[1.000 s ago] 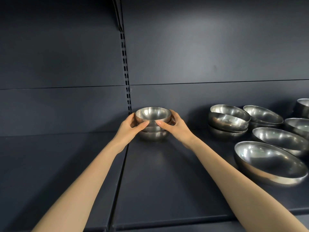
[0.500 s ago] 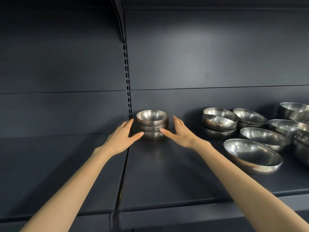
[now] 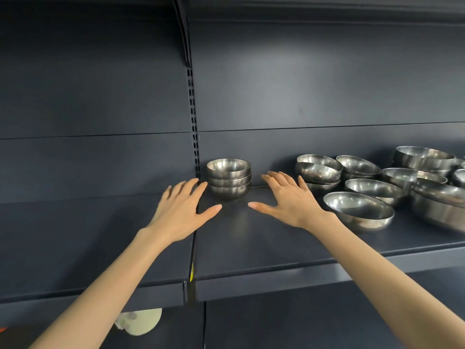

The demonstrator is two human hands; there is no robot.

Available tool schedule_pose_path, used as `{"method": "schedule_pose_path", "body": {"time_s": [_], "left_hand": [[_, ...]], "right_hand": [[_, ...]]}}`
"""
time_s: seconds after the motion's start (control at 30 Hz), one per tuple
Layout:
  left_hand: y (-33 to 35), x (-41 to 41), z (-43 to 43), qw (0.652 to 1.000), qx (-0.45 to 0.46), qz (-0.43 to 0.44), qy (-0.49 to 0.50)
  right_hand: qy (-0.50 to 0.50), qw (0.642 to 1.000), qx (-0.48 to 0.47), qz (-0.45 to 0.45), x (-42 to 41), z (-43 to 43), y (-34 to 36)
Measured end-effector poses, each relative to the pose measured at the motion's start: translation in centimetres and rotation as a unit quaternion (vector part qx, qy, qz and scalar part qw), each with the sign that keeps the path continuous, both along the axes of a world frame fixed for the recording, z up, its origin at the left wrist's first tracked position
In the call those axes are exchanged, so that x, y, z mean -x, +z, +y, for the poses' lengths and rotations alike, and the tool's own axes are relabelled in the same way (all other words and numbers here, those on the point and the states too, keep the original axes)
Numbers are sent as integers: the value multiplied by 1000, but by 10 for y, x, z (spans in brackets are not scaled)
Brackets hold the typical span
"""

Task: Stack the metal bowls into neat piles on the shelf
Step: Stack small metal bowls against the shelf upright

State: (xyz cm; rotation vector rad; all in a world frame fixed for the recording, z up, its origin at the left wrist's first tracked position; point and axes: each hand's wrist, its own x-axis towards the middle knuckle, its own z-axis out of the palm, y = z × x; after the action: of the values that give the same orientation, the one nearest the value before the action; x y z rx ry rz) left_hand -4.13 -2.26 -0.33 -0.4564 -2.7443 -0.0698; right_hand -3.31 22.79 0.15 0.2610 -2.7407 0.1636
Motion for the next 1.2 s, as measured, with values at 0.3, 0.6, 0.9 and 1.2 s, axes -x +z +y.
{"method": "schedule_pose_path", "body": {"time_s": [0.3,0.6,0.9,1.2], "left_hand": [[1,-23,55,994,-61,-23,-89],[10,-23,147,980,-99,-65,-159],[1,-36,222,970,-135,-145,-142],[-16,-35,241,947,-246,-187,-88]], "right_hand": [[-72,996,51,25,-51,63,-2],[-106,978,177,-2,-84,146,-8],[-39,942,328,-61,-85,187,-26],[63,935,349,-24,-79,205,-41]]}}
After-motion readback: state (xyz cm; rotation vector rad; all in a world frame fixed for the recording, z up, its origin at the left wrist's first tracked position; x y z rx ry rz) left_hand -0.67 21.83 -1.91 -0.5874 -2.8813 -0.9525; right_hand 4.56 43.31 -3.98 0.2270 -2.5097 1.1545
